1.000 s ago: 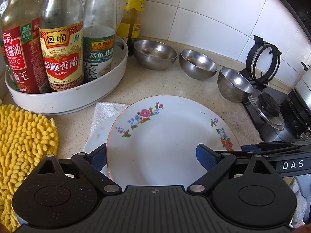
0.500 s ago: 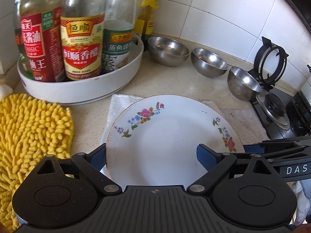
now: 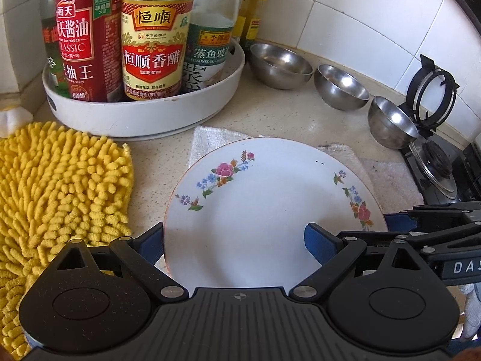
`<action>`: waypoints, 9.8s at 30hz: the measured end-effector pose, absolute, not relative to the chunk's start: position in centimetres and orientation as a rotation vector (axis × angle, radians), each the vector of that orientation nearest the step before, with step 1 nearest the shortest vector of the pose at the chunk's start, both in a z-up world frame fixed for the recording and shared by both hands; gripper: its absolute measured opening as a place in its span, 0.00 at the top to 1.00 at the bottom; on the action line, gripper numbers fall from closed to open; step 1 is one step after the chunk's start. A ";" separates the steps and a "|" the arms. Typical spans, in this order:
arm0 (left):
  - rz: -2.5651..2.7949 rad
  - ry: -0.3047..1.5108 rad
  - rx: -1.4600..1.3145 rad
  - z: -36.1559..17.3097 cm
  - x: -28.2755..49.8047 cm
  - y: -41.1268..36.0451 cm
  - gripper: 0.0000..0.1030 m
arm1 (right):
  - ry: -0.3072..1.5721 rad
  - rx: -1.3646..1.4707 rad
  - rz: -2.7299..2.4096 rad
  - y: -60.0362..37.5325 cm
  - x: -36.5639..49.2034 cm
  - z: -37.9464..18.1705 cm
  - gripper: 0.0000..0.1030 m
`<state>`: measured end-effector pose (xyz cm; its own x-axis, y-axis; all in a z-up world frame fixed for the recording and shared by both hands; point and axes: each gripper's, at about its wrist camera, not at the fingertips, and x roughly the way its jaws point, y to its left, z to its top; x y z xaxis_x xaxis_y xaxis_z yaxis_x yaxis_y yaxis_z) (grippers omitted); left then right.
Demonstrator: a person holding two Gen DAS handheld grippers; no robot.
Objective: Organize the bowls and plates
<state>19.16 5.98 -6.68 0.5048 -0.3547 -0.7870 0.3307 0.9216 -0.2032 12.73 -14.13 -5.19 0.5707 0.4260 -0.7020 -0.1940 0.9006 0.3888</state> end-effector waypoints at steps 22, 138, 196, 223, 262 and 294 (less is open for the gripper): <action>-0.449 0.959 -0.001 -7.7 21.1 5.0 0.04 | 0.835 0.154 0.287 -15.2 13.6 -4.0 0.43; -0.425 1.019 0.029 -7.3 37.0 -18.6 0.44 | 0.998 0.206 0.356 -35.1 34.6 -4.8 0.43; -0.324 0.942 0.080 -4.1 29.3 -10.4 0.25 | 0.954 0.169 0.413 -30.6 27.4 -1.4 0.44; -0.314 1.079 0.136 -10.1 33.0 -14.2 0.24 | 0.961 0.185 0.355 -31.9 29.2 -2.1 0.37; -0.130 0.990 -0.143 -5.1 38.8 -10.6 0.17 | 0.935 0.262 0.371 -30.5 39.2 -0.4 0.36; -0.209 1.056 -0.105 -8.7 40.3 -13.1 0.33 | 1.061 0.240 0.358 -31.9 41.1 -4.1 0.52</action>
<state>40.31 -13.15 -8.69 0.4749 -0.2213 -0.8517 0.1204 0.9751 -0.1862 41.07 -31.94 -4.07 0.4383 0.3986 -0.8056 -0.1708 0.9169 0.3607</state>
